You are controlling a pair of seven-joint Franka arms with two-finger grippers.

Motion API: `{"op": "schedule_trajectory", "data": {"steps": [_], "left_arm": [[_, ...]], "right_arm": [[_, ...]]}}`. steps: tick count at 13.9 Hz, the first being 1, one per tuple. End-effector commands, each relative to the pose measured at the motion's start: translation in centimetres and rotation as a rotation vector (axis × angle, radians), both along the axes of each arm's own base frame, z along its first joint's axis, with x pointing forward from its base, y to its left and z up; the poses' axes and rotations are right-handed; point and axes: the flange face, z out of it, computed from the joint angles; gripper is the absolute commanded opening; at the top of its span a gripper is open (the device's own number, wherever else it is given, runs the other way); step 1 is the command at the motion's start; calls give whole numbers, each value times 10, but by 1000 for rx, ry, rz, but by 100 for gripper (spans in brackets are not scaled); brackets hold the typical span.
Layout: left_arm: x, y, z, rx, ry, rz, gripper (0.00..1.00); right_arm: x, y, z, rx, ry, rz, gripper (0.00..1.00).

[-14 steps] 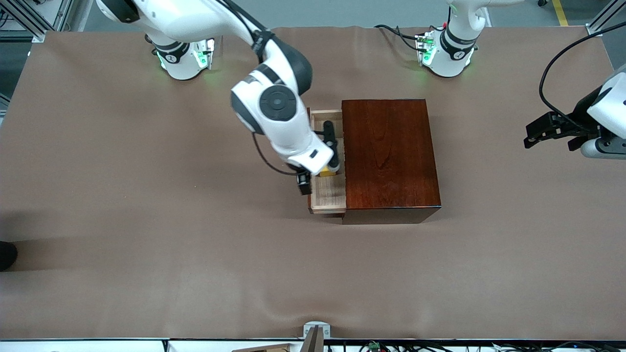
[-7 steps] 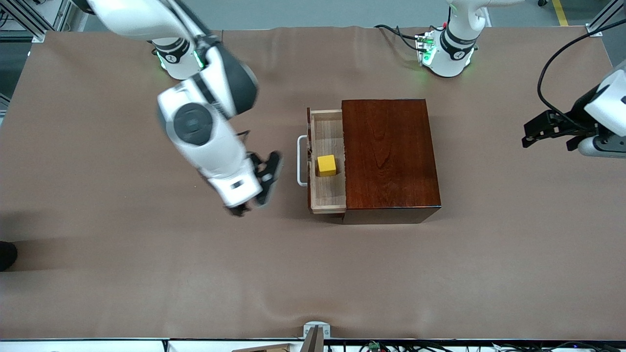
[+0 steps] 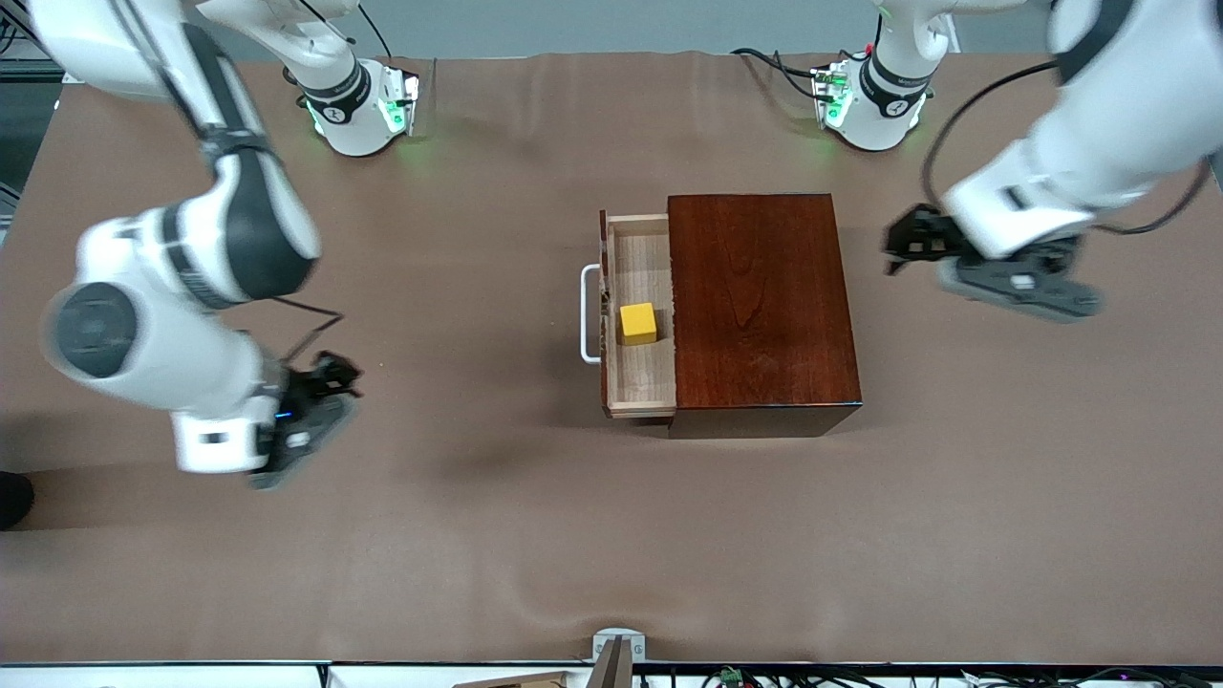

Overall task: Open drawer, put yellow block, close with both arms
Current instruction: 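Withdraw the right gripper while the left gripper reaches toward the drawer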

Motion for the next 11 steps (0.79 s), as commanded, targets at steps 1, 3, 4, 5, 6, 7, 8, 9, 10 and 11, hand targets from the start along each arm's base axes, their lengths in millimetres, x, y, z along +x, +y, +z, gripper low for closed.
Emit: {"op": "schedule_trajectory", "data": {"steps": [1,3,4,5,6,7,8,9,10,11], "left_arm": [[7,-61,-5,-52,-31,-91,100],[8,-104,-21,-89,-77,-179,100],[3,-133,-34,-104,-94,-290,100],[-7,-168,-43,-123,-127,-446,100],[-17,-199,-52,-140,-159,-542,100],[-30,-226,-61,-148,-172,-591,100],[-43,-253,-72,-136,-190,-645,100],[-55,-277,-79,-125,-218,-692,100],[-69,-299,-88,-107,-221,-742,100],[-85,-320,-100,-97,-213,-784,100]], "right_arm": [[-21,-61,45,-26,28,-146,100],[-26,-103,60,-29,29,-220,100],[-31,-111,66,-33,31,-231,100],[-40,-115,73,-42,29,-249,100],[-54,-120,82,-58,24,-291,100],[-71,-120,94,-74,18,-339,100],[-83,-122,98,-87,14,-383,100],[-89,-129,101,-104,16,-444,100],[-93,-131,107,-115,6,-498,100],[-96,-134,112,-116,-3,-531,100]]}}
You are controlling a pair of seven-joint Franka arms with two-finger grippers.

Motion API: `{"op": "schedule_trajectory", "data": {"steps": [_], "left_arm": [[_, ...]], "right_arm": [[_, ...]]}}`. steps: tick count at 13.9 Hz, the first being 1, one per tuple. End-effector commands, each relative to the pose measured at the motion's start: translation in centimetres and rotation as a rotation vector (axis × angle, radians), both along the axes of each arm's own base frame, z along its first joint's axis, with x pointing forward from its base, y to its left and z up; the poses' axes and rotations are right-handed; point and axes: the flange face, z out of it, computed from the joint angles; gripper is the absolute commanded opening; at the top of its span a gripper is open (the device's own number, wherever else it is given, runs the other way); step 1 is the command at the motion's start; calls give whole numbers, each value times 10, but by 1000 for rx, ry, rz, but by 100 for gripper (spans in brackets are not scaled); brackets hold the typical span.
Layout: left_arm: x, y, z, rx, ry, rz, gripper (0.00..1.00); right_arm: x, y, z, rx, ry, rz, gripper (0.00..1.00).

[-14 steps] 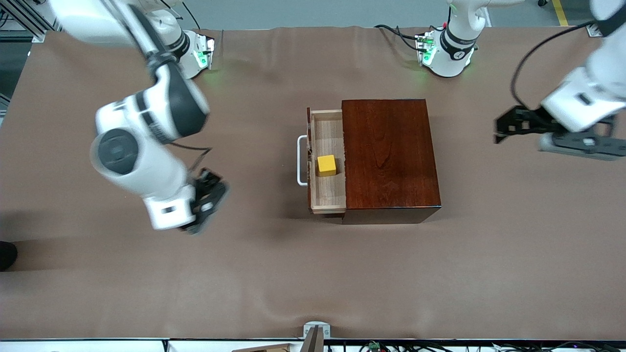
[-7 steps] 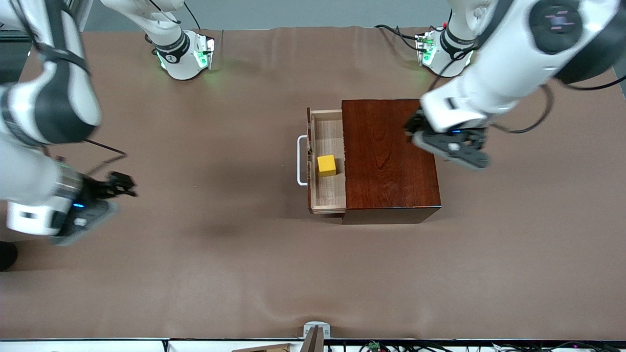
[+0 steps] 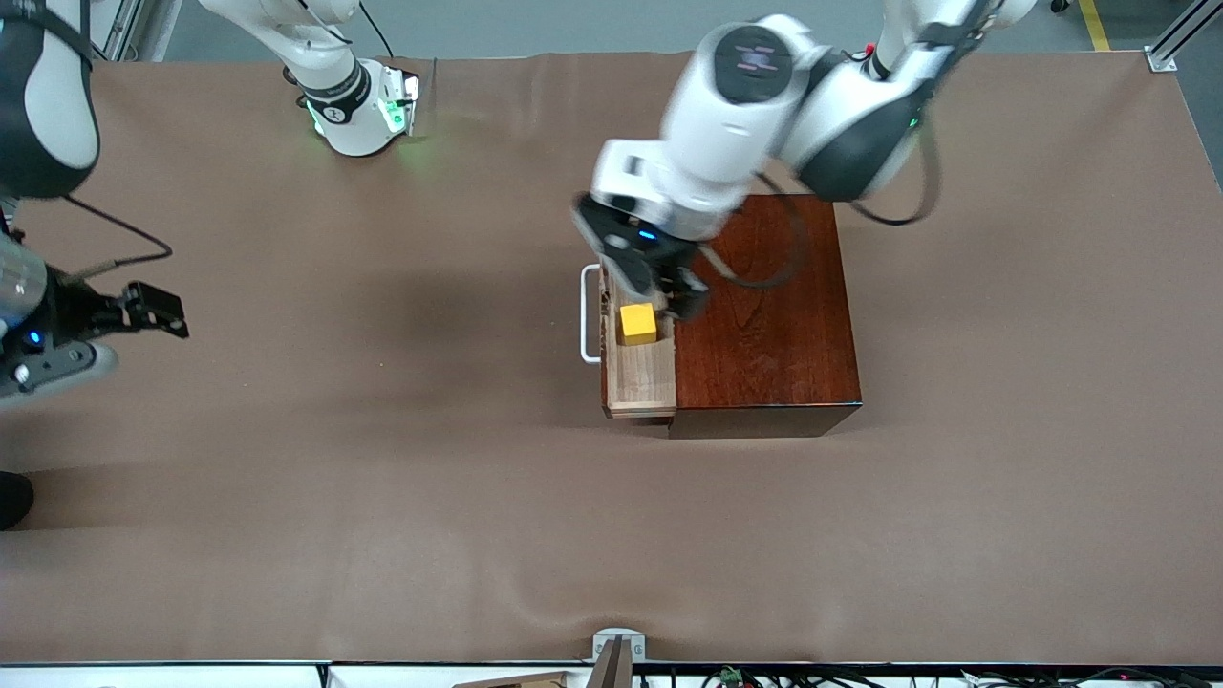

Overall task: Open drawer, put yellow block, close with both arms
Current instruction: 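Withdraw the right gripper while the left gripper reaches toward the drawer, then lower the left gripper onto the drawer handle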

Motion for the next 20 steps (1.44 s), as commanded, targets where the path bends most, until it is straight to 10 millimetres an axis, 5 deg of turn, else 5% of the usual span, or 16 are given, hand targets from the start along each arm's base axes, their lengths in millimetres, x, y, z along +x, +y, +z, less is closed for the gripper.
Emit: {"op": "schedule_trajectory", "data": {"steps": [1,5,12,20], "left_arm": [[-31,-51,-19,36,-35,-128,100],[-60,-94,-73,113,-79,-295,100],[-32,-83,-143,160,-45,-347,100],[-20,-78,-168,191,-76,-402,100]], "right_arm": [[-22,-9,13,-23,-20,-111,100],[-45,-20,46,21,-40,-260,100],[-79,-37,50,112,-74,-363,100],[-78,-38,58,54,-84,-350,100]]}}
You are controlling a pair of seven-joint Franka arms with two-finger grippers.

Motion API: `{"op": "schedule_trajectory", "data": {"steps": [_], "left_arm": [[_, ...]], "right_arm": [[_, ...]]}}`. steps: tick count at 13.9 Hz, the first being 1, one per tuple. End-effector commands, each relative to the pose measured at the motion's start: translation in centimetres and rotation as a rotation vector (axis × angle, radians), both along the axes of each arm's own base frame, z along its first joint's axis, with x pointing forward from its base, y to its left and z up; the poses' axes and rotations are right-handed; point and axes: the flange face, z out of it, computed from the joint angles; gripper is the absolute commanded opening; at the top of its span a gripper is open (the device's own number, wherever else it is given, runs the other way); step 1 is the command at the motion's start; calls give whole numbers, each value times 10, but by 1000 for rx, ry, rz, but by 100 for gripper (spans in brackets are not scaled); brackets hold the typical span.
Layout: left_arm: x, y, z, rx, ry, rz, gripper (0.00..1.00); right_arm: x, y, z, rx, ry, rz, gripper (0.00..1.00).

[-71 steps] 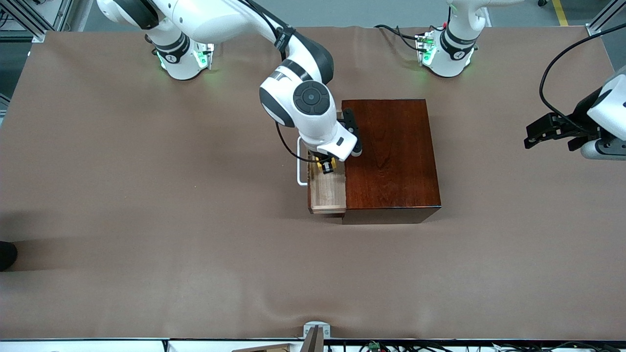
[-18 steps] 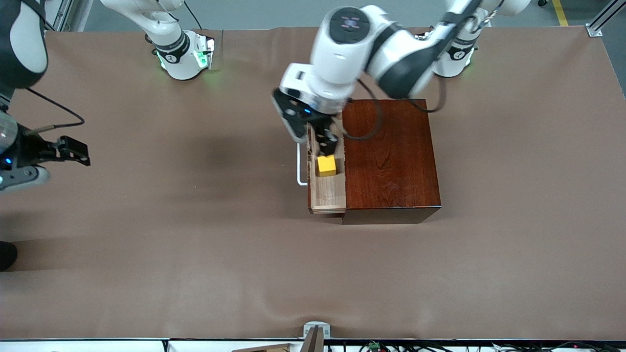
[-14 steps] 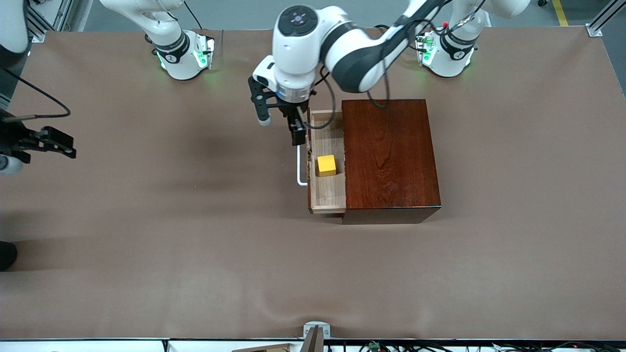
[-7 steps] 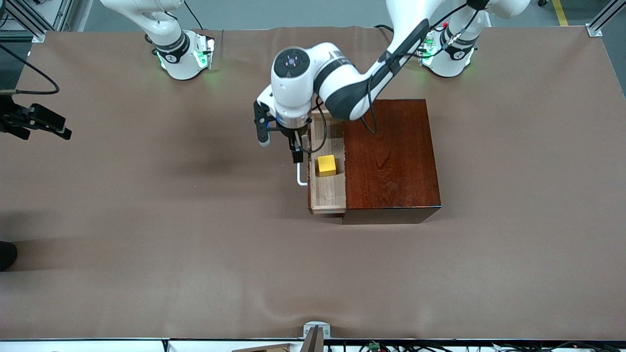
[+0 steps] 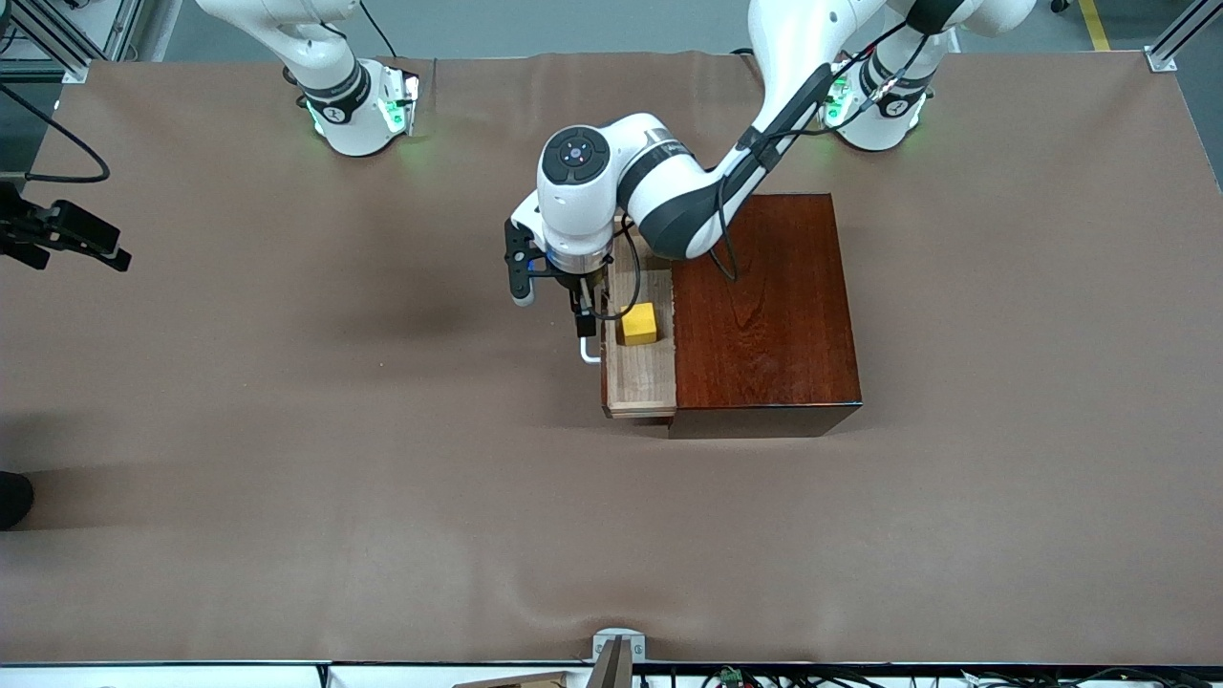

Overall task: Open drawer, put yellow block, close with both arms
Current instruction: 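Lower the left gripper onto the drawer handle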

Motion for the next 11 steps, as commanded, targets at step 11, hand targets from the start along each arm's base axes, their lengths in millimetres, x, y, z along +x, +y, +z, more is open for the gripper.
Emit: {"op": "schedule_trajectory", "data": {"steps": [11], "left_arm": [[22,24,-6,107,-23,-24,100]], "right_arm": [[-10,3,11,4,12,-9,100]]}}
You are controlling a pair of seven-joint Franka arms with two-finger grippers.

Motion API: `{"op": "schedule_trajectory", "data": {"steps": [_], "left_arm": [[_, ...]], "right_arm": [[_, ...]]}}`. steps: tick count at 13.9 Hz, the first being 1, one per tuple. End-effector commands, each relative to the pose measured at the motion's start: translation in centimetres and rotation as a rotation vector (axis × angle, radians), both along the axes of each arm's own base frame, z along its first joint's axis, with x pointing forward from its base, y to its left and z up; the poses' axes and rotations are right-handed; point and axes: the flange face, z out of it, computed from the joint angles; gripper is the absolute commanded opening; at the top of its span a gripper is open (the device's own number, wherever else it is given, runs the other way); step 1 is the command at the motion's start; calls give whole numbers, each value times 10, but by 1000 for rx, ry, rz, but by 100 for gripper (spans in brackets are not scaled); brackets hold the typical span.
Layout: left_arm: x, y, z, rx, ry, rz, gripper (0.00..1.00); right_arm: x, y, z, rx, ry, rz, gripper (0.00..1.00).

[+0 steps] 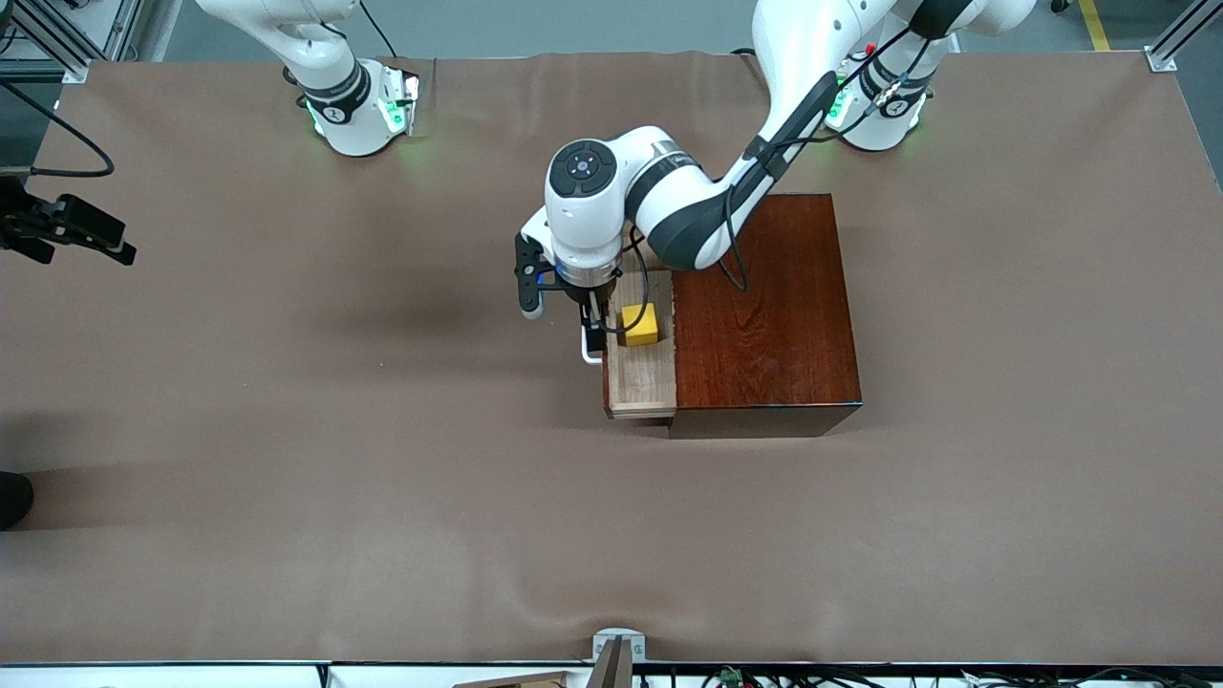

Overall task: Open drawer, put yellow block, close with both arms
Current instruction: 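Push the drawer shut into the box with the left gripper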

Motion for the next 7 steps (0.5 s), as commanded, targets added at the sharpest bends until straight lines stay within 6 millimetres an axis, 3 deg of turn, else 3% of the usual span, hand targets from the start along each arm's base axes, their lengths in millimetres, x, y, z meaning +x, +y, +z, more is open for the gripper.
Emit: {"op": "schedule_trajectory", "data": {"steps": [1,7], "left_arm": [[7,16,-6,102,0,-15,100],[1,25,-18,203,38,-112,100]], "right_arm": [[-7,0,10,0,-7,-16,100],[-7,1,9,1,-6,-14,100]]}}
